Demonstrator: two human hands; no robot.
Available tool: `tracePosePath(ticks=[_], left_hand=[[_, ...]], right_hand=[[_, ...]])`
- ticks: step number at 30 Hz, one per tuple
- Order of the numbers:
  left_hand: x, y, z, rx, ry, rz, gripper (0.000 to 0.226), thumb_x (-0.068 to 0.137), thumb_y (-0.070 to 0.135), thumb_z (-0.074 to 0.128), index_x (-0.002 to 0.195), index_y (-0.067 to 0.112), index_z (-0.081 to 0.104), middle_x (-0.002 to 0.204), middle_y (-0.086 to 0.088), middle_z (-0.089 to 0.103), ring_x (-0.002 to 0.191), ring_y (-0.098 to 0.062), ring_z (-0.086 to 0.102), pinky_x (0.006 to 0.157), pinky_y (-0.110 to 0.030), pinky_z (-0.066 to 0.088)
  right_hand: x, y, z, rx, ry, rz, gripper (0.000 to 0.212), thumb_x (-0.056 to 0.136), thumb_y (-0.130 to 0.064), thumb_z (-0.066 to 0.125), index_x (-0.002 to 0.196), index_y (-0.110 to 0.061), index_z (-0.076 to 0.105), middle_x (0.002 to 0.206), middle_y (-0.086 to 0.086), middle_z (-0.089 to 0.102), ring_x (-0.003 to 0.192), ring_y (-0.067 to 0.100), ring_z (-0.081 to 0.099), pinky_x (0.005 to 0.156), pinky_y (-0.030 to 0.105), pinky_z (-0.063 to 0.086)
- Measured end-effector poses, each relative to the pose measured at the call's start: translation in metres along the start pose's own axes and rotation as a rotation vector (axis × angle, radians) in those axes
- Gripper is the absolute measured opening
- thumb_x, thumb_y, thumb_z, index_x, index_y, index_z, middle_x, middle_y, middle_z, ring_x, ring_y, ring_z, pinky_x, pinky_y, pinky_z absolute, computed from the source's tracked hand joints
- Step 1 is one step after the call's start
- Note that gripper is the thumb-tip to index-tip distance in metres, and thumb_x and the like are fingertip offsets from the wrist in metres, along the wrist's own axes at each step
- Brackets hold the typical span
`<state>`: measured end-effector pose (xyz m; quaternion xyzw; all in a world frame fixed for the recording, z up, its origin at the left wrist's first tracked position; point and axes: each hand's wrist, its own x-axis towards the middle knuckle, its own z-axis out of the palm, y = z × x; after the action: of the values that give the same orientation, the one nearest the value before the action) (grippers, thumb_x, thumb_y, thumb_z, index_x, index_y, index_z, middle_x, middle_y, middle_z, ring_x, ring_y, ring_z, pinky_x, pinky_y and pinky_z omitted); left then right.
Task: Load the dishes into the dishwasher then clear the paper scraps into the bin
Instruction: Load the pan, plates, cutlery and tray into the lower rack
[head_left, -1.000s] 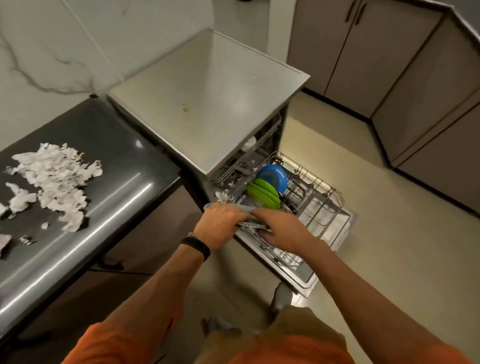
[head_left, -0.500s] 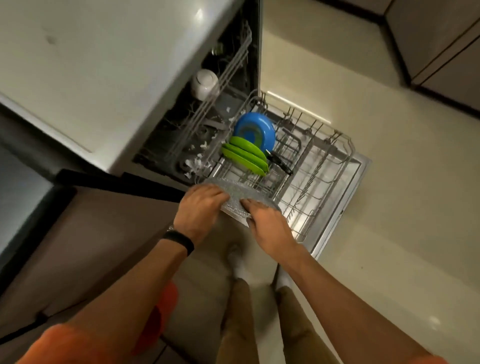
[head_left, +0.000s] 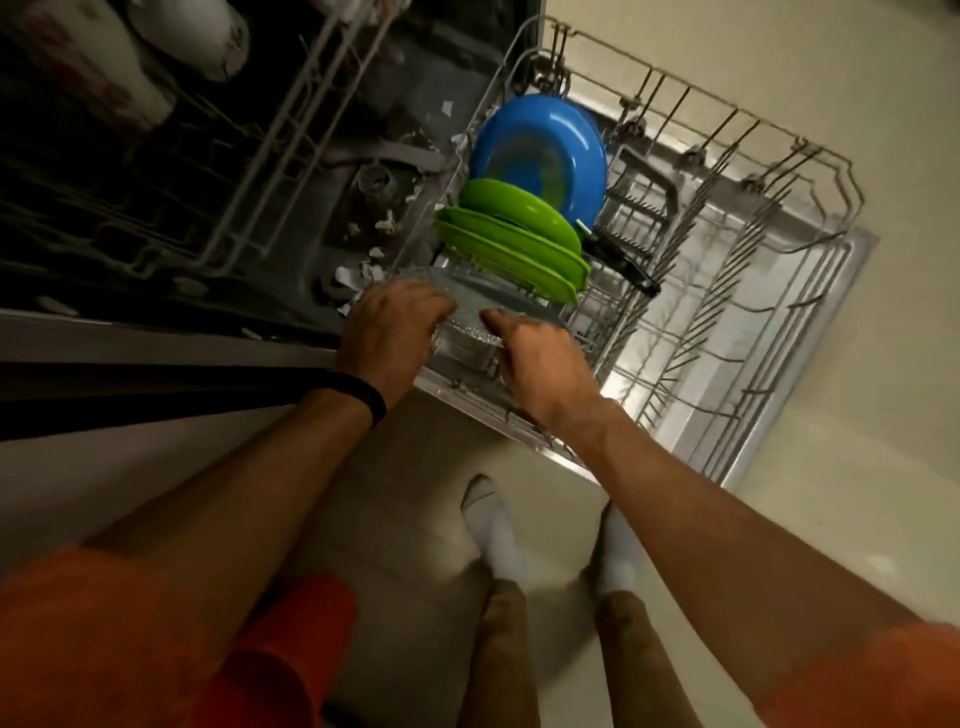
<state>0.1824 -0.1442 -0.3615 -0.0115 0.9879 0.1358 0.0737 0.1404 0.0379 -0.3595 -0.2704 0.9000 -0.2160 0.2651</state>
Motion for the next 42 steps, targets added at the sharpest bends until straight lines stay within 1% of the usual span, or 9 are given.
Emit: tracePosePath(ticks=[3, 8, 12, 16, 23, 31, 35, 38, 42], left_hand=[[0.008, -0.005, 0.0, -0.01, -0.009, 0.017, 0.034, 0.083, 0.008, 0.046, 0.099, 0.007, 0.076, 0.098, -0.014, 0.074, 0.097, -0.034, 0.067, 0.087, -0.049, 0.055], [0.014, -0.005, -0.001, -0.021, -0.004, 0.034, 0.029, 0.084, -0.007, 0.066, 0.107, 0.008, 0.075, 0.109, -0.012, 0.073, 0.107, -0.034, 0.065, 0.096, -0.051, 0.051], [0.014, -0.001, -0.002, -0.028, -0.023, 0.044, 0.03, 0.087, -0.004, 0.067, 0.111, 0.011, 0.073, 0.112, -0.01, 0.072, 0.111, -0.032, 0.063, 0.101, -0.05, 0.048], [0.02, -0.006, 0.002, -0.033, -0.037, 0.012, 0.033, 0.087, -0.004, 0.068, 0.117, 0.01, 0.072, 0.118, -0.012, 0.071, 0.116, -0.032, 0.063, 0.104, -0.049, 0.048], [0.037, -0.015, 0.01, -0.01, -0.042, 0.021, 0.028, 0.09, -0.006, 0.063, 0.112, 0.006, 0.074, 0.111, -0.016, 0.072, 0.109, -0.033, 0.064, 0.096, -0.05, 0.053], [0.043, -0.018, 0.012, -0.019, -0.008, 0.064, 0.017, 0.088, 0.001, 0.066, 0.102, 0.008, 0.071, 0.102, -0.01, 0.07, 0.1, -0.031, 0.063, 0.086, -0.049, 0.054], [0.035, -0.024, 0.012, -0.023, 0.033, 0.171, 0.02, 0.092, 0.014, 0.063, 0.111, 0.009, 0.069, 0.108, -0.009, 0.068, 0.101, -0.03, 0.063, 0.086, -0.046, 0.054], [0.035, -0.027, 0.012, -0.018, 0.034, 0.229, 0.023, 0.092, 0.017, 0.069, 0.113, 0.009, 0.07, 0.108, -0.01, 0.07, 0.099, -0.03, 0.066, 0.083, -0.046, 0.057], [0.038, -0.024, 0.013, 0.026, 0.013, 0.215, 0.022, 0.088, 0.012, 0.074, 0.11, 0.009, 0.072, 0.104, -0.012, 0.072, 0.095, -0.032, 0.069, 0.076, -0.048, 0.059]], right_hand=[[0.01, 0.001, 0.002, -0.006, -0.009, 0.025, 0.039, 0.1, -0.017, 0.052, 0.14, -0.018, 0.054, 0.119, 0.01, 0.071, 0.097, 0.03, 0.07, 0.09, 0.04, 0.053], [0.009, 0.002, -0.002, 0.05, 0.023, 0.059, 0.039, 0.101, -0.01, 0.053, 0.14, -0.018, 0.055, 0.121, 0.007, 0.072, 0.095, 0.028, 0.071, 0.087, 0.037, 0.053], [0.006, 0.004, 0.002, 0.039, 0.03, 0.044, 0.047, 0.098, -0.001, 0.055, 0.141, -0.017, 0.054, 0.132, 0.005, 0.067, 0.105, 0.027, 0.07, 0.09, 0.034, 0.053], [0.019, 0.008, 0.005, 0.032, -0.013, 0.052, 0.048, 0.099, -0.006, 0.058, 0.144, -0.017, 0.049, 0.125, 0.007, 0.07, 0.095, 0.025, 0.072, 0.084, 0.034, 0.056], [0.034, 0.012, 0.017, 0.036, 0.018, 0.081, 0.045, 0.101, -0.003, 0.052, 0.144, -0.017, 0.049, 0.107, 0.008, 0.071, 0.076, 0.02, 0.063, 0.069, 0.029, 0.046], [0.065, 0.01, 0.025, -0.009, -0.004, 0.137, 0.032, 0.103, -0.005, 0.048, 0.131, -0.017, 0.058, 0.089, 0.005, 0.059, 0.078, 0.025, 0.057, 0.069, 0.036, 0.04], [0.076, 0.006, 0.03, -0.044, -0.014, 0.148, 0.028, 0.103, -0.007, 0.047, 0.127, -0.016, 0.058, 0.088, 0.006, 0.053, 0.085, 0.031, 0.059, 0.071, 0.04, 0.039], [0.074, 0.012, 0.033, -0.048, -0.011, 0.125, 0.031, 0.102, -0.004, 0.048, 0.129, -0.017, 0.055, 0.099, 0.012, 0.067, 0.092, 0.036, 0.066, 0.07, 0.039, 0.039], [0.067, 0.017, 0.035, 0.012, 0.06, 0.096, 0.035, 0.099, -0.009, 0.057, 0.133, -0.019, 0.052, 0.109, 0.008, 0.07, 0.089, 0.031, 0.069, 0.073, 0.041, 0.052]])
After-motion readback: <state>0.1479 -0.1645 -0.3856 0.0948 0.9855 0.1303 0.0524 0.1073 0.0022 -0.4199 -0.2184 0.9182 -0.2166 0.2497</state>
